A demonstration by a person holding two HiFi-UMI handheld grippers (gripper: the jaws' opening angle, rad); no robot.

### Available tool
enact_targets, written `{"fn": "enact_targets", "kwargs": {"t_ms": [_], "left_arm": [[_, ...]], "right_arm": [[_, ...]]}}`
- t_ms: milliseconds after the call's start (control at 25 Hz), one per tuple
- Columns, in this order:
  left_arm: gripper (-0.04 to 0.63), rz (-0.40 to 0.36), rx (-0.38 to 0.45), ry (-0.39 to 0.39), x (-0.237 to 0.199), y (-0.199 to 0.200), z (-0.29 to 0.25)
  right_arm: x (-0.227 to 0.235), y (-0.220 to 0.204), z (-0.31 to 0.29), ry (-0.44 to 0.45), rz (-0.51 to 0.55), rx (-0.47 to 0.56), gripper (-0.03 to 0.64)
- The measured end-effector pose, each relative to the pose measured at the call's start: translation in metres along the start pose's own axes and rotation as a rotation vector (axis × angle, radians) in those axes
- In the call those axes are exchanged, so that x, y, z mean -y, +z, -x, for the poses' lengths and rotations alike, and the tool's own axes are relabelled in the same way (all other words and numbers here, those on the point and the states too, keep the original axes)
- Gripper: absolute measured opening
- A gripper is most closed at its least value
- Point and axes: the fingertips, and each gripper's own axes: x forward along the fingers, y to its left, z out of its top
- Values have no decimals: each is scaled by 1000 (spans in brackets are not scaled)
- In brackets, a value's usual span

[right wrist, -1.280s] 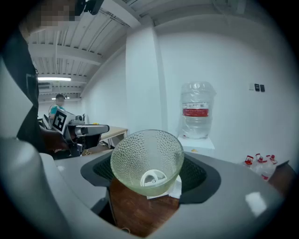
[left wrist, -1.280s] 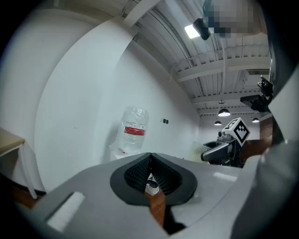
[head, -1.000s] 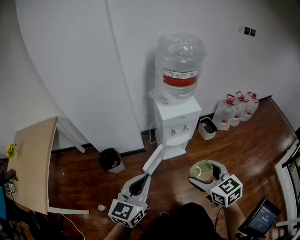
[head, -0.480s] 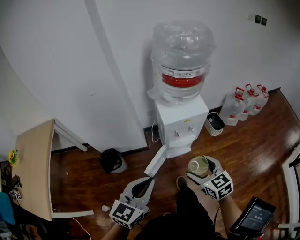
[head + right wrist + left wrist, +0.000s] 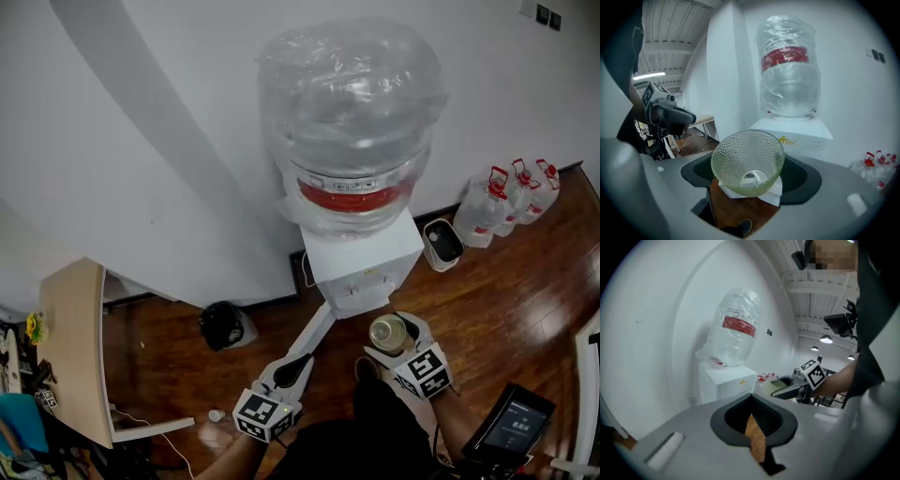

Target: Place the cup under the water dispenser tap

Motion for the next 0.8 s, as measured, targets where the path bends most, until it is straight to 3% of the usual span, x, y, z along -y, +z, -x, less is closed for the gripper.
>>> {"fn": "enact_targets", "kwargs": {"t_ms": [200,360,560,800], "left_arm": [[2,48,-6,96,-19,-17,-39],[2,75,-26,182,-55,-38,-44],[2,113,-36,191,-76,-67,-46],[2,59,-74,193,-111,-135,-64]], "right_arm": [[16,-24,-26,82,43,-44,399],[6,-35,-64,114,19,-75,399],[2,-58,-99,109,28,-132,399],[13,-115,-153,94,28,-137,399]]}}
